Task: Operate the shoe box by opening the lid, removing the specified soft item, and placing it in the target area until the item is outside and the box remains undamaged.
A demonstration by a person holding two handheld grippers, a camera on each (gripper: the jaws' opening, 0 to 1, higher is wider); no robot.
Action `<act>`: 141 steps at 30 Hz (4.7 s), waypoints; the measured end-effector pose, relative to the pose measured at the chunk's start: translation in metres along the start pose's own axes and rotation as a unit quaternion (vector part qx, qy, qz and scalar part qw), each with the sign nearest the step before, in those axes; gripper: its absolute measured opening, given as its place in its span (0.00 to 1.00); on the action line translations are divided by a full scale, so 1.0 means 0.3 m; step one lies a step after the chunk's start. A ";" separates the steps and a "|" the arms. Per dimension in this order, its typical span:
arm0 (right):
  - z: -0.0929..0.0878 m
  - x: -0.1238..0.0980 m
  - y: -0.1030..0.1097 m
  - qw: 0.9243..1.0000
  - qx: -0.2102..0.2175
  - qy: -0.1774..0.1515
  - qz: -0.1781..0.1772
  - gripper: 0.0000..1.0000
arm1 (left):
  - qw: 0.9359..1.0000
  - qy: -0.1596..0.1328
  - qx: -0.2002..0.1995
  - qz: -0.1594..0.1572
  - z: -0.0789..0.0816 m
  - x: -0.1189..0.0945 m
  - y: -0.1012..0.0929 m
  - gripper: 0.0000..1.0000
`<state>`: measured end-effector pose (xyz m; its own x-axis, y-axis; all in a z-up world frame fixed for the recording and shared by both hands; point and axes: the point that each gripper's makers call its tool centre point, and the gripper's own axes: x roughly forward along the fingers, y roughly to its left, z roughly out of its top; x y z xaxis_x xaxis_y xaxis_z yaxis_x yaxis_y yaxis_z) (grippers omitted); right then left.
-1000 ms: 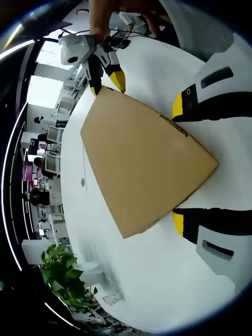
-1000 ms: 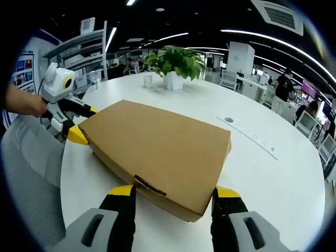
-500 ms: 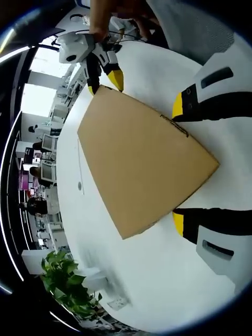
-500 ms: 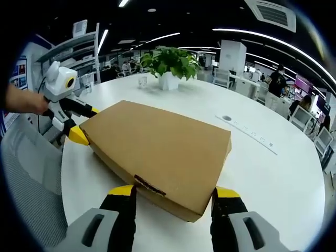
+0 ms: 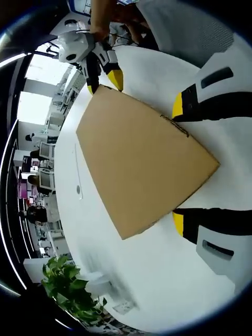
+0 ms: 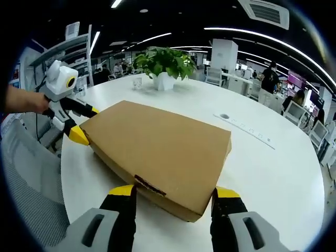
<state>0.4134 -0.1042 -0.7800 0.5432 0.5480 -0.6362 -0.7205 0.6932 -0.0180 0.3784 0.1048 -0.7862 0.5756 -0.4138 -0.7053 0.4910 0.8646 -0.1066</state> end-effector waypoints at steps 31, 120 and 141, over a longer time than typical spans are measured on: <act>0.000 -0.006 0.156 1.000 0.006 0.007 -0.016 0.44 | 0.996 0.037 0.057 -0.054 -0.046 -0.073 0.107 0.68; 0.188 -0.111 0.324 0.998 0.018 -0.057 0.008 0.43 | 0.998 -0.014 0.036 -0.049 -0.008 -0.278 0.166 0.72; 0.315 -0.139 0.254 0.996 0.001 -0.089 -0.008 0.40 | 0.997 -0.064 0.032 -0.015 0.114 -0.315 0.218 0.60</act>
<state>0.3766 -0.0302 -0.6820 0.6226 0.6108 -0.4892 -0.7103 0.7035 -0.0256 0.3784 0.1906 -0.7026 0.6364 -0.4755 -0.6073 0.5478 0.8330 -0.0782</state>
